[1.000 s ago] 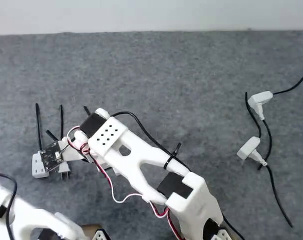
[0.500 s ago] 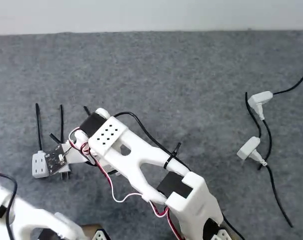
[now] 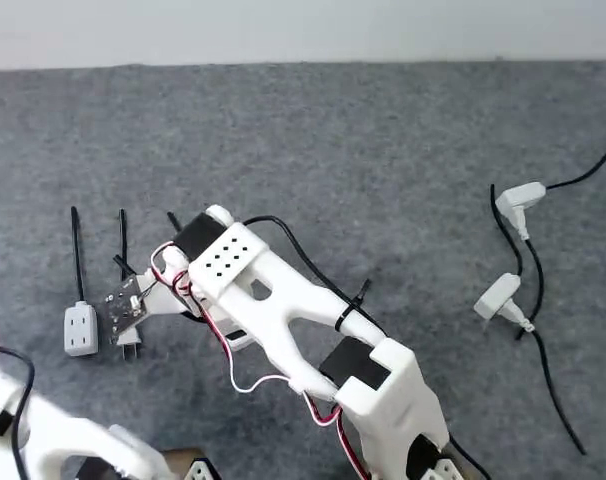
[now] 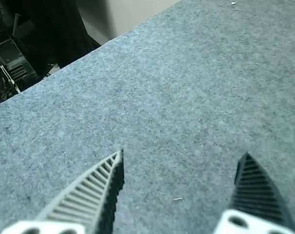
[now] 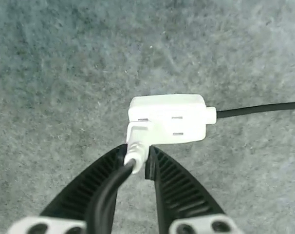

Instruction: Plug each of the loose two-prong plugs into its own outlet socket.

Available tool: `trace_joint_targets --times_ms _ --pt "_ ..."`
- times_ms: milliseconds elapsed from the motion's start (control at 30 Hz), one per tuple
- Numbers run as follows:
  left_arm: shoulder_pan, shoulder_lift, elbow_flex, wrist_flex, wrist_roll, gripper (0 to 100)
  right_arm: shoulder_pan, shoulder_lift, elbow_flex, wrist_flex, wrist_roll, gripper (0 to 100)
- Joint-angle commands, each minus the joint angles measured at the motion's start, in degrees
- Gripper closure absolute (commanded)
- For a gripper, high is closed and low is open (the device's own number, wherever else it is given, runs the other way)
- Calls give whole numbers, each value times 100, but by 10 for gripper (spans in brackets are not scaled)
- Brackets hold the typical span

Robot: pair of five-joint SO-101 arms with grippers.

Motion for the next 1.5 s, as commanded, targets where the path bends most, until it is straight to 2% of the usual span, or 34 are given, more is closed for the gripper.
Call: trace_joint_targets --times_ms 0,1233,1467 --pt "-9 -9 -303 -9 -62 650 145 -233 -35 -215 97 988" --pt "-132 0 -303 -18 -211 650 -180 -215 97 -233 -325 988" --pt "-132 -9 -57 -396 -211 650 -75 -242 387 -251 -290 988"
